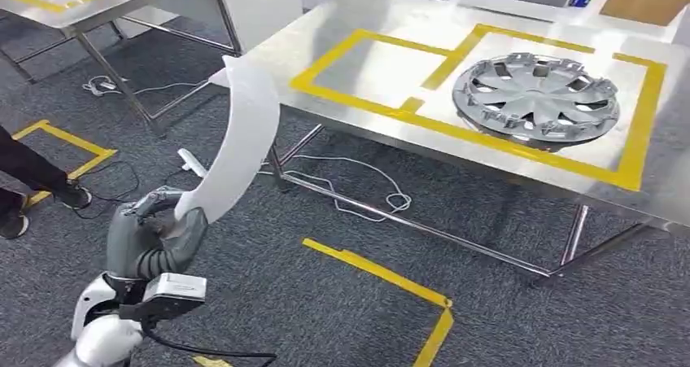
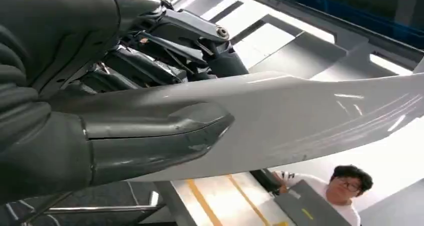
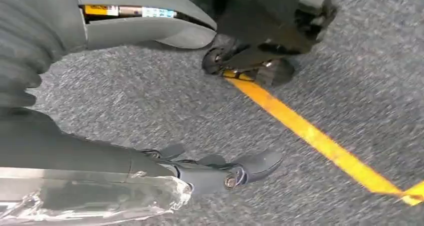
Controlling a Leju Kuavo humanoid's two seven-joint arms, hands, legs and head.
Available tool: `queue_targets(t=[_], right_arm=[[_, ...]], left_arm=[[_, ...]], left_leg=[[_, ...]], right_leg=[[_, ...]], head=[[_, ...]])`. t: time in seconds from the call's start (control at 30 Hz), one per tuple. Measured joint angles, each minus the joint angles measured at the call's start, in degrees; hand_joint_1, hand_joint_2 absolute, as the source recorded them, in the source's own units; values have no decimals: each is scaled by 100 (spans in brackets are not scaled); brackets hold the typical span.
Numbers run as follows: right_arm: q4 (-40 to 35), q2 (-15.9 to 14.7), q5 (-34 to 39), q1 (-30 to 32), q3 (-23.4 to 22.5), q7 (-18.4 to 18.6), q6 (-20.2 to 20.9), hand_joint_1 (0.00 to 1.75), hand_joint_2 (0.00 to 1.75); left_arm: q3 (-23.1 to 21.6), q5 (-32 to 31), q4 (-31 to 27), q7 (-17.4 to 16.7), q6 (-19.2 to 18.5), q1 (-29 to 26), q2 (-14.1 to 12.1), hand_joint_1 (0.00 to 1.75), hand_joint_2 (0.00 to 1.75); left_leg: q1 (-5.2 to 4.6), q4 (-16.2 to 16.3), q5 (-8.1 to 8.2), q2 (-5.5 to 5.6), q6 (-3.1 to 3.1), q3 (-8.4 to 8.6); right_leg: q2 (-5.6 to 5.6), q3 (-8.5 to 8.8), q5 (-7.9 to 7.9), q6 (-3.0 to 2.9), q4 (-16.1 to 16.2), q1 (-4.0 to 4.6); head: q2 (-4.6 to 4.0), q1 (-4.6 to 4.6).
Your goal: Take the parts from the cabinet and place them on the table.
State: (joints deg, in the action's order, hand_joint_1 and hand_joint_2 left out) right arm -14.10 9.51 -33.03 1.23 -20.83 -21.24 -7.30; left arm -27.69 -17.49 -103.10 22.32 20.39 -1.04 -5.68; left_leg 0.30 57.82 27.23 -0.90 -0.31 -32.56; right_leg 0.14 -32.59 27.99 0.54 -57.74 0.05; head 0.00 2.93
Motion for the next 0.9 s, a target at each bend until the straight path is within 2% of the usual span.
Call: queue_targets(t=[0.03,0.07,0.1,0.13,0.17,0.2,0.23,0.27,0.33,0.37,0.4,0.43,0.5,0.53,0.57,0.6,0.67,0.7,0.73,0.77,0.83,0.87,0.9], right_arm=[[2,0,0,7,0,0,0,0,175],[2,0,-2,1,0,0,2,0,175],[5,0,-2,-10,0,0,9,0,175],[7,2,-4,-12,2,0,11,0,175],[9,2,-4,-9,2,0,13,0,175],[13,0,-2,-1,2,0,11,0,175],[20,0,-2,3,2,0,11,0,175],[22,0,-4,1,2,0,11,0,175],[26,2,-20,-6,4,0,11,0,175],[31,4,-26,-8,9,0,11,0,175],[35,4,-28,-17,9,2,9,0,175],[35,4,-28,-17,9,4,9,0,175],[44,4,-35,-5,9,9,7,0,175],[46,2,-39,-7,9,9,7,0,175],[46,2,-44,-7,11,9,7,0,175],[48,2,-46,-16,11,9,0,0,175],[50,2,-55,-14,13,11,0,0,175],[50,2,-55,-15,15,11,0,0,175],[53,2,-63,-17,18,11,0,0,175],[53,2,-68,-27,22,13,0,0,175],[53,2,-81,-17,24,35,0,0,175],[53,2,-81,-9,26,37,0,0,175],[61,2,-81,-19,33,37,-2,0,175]], left_arm=[[0,0,0,0,2,-3,-2,175,175],[2,0,0,0,7,1,-2,175,175],[2,0,0,0,9,5,-4,175,175],[2,0,2,0,9,-8,-4,175,175],[2,0,9,0,9,-21,-7,175,175],[2,0,13,0,9,-28,-9,175,175],[2,0,18,0,9,-36,-11,175,175],[2,0,17,0,9,-36,-11,175,175],[4,0,17,0,18,-33,-15,175,175],[4,0,17,0,17,-28,-15,175,175],[2,0,17,0,17,-26,-11,175,175],[2,0,17,0,17,-21,-9,175,175],[7,0,17,0,22,-36,-15,175,175],[7,0,17,0,26,-29,-9,175,175],[7,0,17,0,26,-21,-4,175,175],[4,0,17,0,24,-21,2,175,175],[4,0,17,0,24,-30,2,175,175],[4,2,20,0,26,-37,0,175,175],[4,0,20,0,24,-41,-2,175,175],[4,0,20,0,22,-41,-7,175,175],[4,2,20,0,24,-40,-4,175,175],[7,0,20,0,24,-41,-7,175,175],[7,2,20,0,24,-39,-9,175,175]], left_leg=[[18,27,59,13,-32,-8],[15,172,194,33,-57,-60],[21,526,420,33,-75,-216],[25,1023,661,34,-90,-440],[25,1438,815,34,-97,-639],[25,1679,849,34,-102,-761],[25,1666,756,34,-100,-763],[25,1415,532,35,-84,-654],[20,462,-3,44,-27,-187],[11,138,-49,77,10,-38],[3,-7,-7,79,16,28],[-6,16,5,75,22,-6],[-23,3,-7,77,75,-25],[39,-58,-45,67,129,-3],[34,-59,-47,61,138,7],[37,-58,-46,58,172,3],[33,-57,-44,39,176,-7],[33,-56,-44,30,176,-8],[33,-56,-43,24,176,-3],[33,-54,-43,24,175,2],[34,-52,-33,27,160,25],[31,-50,-23,30,136,32],[-18,-18,-20,38,90,1]], right_leg=[[-1,32,-36,-55,48,-40],[6,37,-41,-82,57,-35],[12,35,-45,-106,56,-35],[18,36,-41,-111,56,-29],[19,32,-38,-118,55,-23],[25,34,-36,-121,54,-18],[35,41,-35,-122,54,-15],[51,47,-35,-122,51,-10],[80,79,-27,-110,50,-6],[82,73,-21,-99,49,0],[100,39,-5,-71,5,36],[94,12,-23,-43,15,28],[86,12,-38,15,38,5],[86,-18,5,43,2,9],[60,-77,99,71,-110,6],[46,-217,300,100,-435,-8],[40,-654,715,145,-1363,-37],[34,-826,821,164,-1728,-39],[31,-850,759,172,-1768,-44],[29,-740,589,175,-1562,-52],[8,-228,81,151,-561,-68],[-25,-4,-16,141,-86,-70],[-31,76,55,133,38,-51]], head=[[0,0],[0,-29],[0,-55],[0,-46],[0,-48],[0,-48],[0,-44],[0,-50],[0,-48],[0,-46],[0,-46],[0,-35],[0,-39],[0,-48],[0,-37],[0,22],[0,11],[0,24],[0,15],[0,22],[0,20],[0,24],[0,24]])
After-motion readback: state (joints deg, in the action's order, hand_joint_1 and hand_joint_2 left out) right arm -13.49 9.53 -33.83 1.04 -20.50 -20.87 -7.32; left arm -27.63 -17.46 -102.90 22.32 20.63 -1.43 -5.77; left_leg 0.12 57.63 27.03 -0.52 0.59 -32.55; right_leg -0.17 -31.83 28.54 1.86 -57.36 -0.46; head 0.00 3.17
